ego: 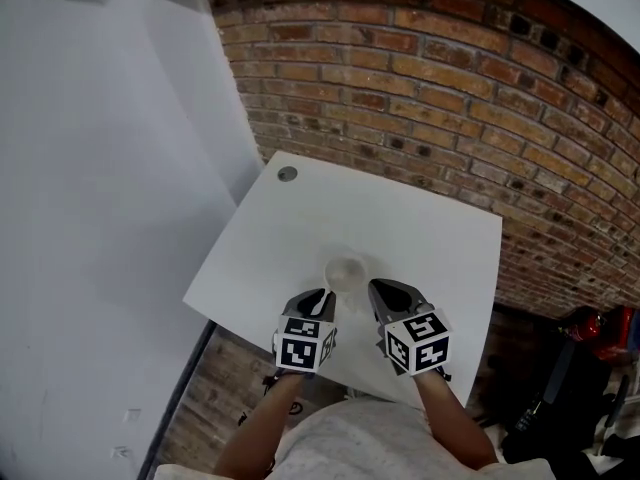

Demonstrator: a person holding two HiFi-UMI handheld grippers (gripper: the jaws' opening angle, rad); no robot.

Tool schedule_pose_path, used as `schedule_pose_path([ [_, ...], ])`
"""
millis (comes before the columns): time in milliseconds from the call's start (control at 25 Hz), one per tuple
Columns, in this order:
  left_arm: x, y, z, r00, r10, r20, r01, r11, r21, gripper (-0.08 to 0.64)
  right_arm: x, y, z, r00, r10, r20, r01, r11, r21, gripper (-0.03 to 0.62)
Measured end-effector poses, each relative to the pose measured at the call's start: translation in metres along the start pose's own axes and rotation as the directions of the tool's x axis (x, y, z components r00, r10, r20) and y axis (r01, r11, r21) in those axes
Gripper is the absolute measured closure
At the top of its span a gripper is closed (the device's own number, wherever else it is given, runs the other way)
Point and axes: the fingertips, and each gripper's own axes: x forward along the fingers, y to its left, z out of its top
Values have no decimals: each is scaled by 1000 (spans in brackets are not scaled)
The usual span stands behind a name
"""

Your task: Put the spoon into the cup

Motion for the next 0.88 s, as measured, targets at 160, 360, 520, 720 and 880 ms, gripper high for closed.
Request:
schedule_pose_path([
  [160, -14, 1, 8, 999, 1, 40, -1, 1000, -12, 497, -4, 7, 2, 1000, 4, 5, -4, 1000, -11, 583],
  [360, -36, 4, 25, 993, 8, 117, -5, 1000, -27, 506, -12, 19, 7, 1000, 8, 19, -7, 999, -32, 583],
  [520, -53, 4, 34, 986, 15, 168, -11, 1000, -27, 514, -20, 27, 11, 999, 4, 35, -2, 999, -46, 583],
  [720, -73, 5, 40, 975, 24, 223, -16, 999, -38, 534, -31, 37, 14, 998, -5, 57, 8, 998, -56, 583],
  [880, -88, 5, 40, 964, 40, 261, -30, 999, -43, 561, -39, 46, 14, 998, -10, 69, 15, 998, -64, 583],
])
